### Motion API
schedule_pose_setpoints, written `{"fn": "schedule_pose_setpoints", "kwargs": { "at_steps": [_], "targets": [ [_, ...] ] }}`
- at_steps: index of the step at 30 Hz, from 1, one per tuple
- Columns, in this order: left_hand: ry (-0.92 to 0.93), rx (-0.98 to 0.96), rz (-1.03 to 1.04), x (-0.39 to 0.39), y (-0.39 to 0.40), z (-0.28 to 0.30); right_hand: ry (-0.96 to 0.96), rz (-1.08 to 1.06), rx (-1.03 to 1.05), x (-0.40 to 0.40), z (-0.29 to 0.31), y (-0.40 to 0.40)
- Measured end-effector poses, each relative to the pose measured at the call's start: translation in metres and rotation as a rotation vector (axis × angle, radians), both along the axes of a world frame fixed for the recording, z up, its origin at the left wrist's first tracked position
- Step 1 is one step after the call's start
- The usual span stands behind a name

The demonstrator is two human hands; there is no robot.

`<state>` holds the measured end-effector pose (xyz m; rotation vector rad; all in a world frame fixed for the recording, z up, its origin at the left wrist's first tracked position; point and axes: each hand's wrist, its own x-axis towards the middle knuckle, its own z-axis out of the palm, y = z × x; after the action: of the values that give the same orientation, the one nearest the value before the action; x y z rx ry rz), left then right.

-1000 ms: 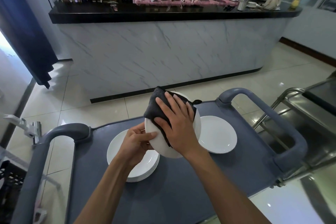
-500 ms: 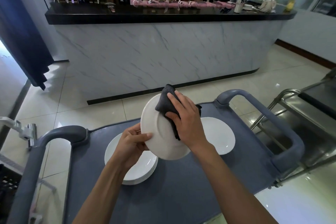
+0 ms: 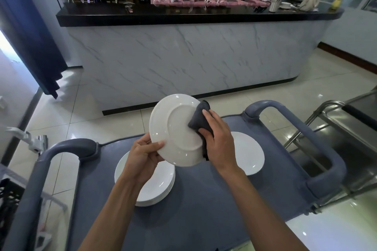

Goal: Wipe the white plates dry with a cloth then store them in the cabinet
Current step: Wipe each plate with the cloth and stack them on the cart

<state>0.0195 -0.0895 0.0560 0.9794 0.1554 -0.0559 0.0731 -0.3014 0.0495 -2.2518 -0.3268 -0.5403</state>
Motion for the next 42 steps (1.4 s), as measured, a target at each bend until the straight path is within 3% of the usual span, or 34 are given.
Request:
{"fn": "schedule_pose_setpoints", "kwargs": {
  "at_steps": [12, 19, 26, 35, 42],
  "targets": [
    [0.061, -0.055, 0.177, 0.027, -0.06, 0.013, 0.041, 0.06, 0.069, -0.007, -0.019, -0.037],
    [0.081, 0.106, 0.225, 0.04, -0.098, 0.018, 0.107, 0.107, 0.085, -0.007, -0.027, -0.078],
    [-0.033, 0.566, 0.175, 0.05, -0.136, 0.003, 0.124, 0.063, 0.163, -0.008, -0.027, -0.125],
    [-0.145, 1.499, 0.055, 0.063, -0.192, -0.023, 0.101, -0.034, 0.21, -0.011, -0.029, -0.195],
    [-0.19, 1.832, -0.075, 0.063, -0.236, -0.043, 0.128, -0.061, 0.184, -0.016, -0.039, -0.238]
  ]
}}
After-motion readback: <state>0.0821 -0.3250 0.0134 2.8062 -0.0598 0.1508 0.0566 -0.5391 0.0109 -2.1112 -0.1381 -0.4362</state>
